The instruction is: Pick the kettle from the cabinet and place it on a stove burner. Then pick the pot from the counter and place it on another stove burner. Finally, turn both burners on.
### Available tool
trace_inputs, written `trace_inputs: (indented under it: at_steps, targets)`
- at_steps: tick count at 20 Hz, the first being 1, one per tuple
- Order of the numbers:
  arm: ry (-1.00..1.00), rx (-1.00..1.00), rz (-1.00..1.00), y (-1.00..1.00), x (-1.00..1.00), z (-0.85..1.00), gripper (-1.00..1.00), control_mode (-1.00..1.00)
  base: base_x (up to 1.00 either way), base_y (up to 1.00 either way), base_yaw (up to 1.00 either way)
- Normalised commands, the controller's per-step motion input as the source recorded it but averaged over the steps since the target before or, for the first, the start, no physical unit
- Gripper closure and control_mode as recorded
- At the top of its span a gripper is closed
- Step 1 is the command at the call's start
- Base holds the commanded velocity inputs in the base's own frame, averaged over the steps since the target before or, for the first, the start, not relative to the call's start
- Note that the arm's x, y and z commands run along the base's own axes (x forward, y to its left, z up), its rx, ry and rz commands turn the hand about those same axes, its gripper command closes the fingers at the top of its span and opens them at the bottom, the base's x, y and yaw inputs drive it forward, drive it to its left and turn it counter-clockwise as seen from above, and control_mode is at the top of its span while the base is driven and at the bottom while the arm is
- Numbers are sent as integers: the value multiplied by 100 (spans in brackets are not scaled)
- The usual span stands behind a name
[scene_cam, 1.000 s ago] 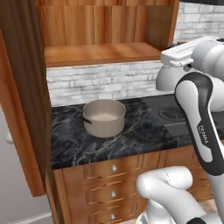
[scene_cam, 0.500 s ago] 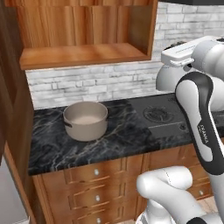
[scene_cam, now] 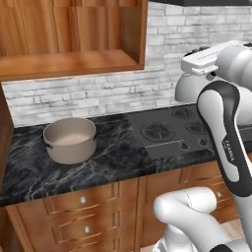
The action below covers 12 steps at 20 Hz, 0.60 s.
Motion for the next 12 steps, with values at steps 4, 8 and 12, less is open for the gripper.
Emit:
trace_inputs:
  at_steps: [4, 8, 12]
  targets:
    - [0, 0, 0, 0, 0, 0, 100, 100, 10, -57, -2]
    - [0, 0, 0, 0, 0, 0, 100, 100, 33, -58, 0]
    - [0, 0, 0, 0, 0, 0, 100, 100, 37, -60, 0]
